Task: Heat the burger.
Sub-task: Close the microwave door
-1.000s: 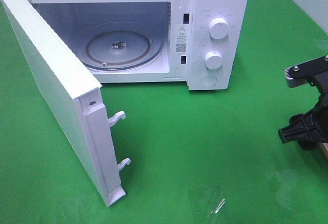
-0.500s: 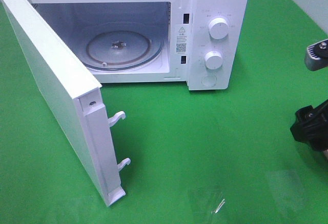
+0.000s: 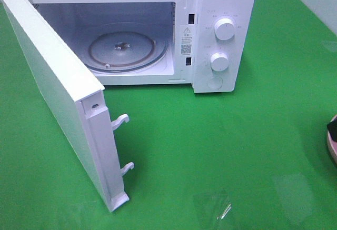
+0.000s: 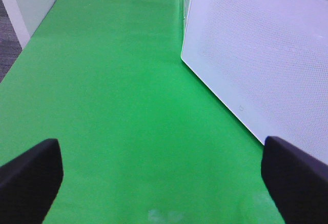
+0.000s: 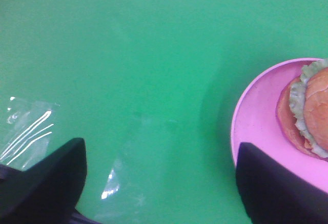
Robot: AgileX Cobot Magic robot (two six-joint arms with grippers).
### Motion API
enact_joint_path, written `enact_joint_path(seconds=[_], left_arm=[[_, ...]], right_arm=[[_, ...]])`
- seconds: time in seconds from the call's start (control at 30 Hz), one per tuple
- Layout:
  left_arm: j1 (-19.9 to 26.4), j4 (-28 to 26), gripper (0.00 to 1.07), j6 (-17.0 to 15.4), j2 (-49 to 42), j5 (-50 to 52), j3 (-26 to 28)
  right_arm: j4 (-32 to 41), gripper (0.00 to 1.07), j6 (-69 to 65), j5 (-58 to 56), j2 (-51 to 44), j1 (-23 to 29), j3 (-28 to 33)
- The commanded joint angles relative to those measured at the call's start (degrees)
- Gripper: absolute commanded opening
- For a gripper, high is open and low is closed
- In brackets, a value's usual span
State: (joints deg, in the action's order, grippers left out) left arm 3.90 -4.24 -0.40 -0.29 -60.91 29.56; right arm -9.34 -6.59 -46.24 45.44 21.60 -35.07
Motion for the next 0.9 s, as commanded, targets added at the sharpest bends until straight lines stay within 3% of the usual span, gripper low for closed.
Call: enact_joint_path(seconds=[0.03, 0.1, 0.33, 0.53, 0.9], left_arm=[[0.1, -0.1, 1.00, 0.1, -0.9, -0.2, 0.0], [0.1, -0.1, 1.00, 0.1, -0.9, -0.2, 0.0], [0.1, -0.1, 1.00, 0.1, -0.9, -0.2, 0.0], [0.1, -0.1, 1.00, 0.1, -0.9, -0.2, 0.0], [0.1, -0.1, 1.00, 0.1, -0.9, -0.2, 0.0]], right_arm=[[0.7, 0.77, 0.8, -1.9, -4.4, -0.1, -0.3], [0.6, 0.77, 0.8, -4.8, -11.7, -0.2, -0.3], [0.7, 0.76, 0.6, -9.2, -17.3, -0.3, -0.3], [2.7, 0.76, 3.4, -9.7, -25.8, -8.1, -0.2], [4.2, 0.76, 3.6, -9.0, -36.4, -12.9, 5.2]])
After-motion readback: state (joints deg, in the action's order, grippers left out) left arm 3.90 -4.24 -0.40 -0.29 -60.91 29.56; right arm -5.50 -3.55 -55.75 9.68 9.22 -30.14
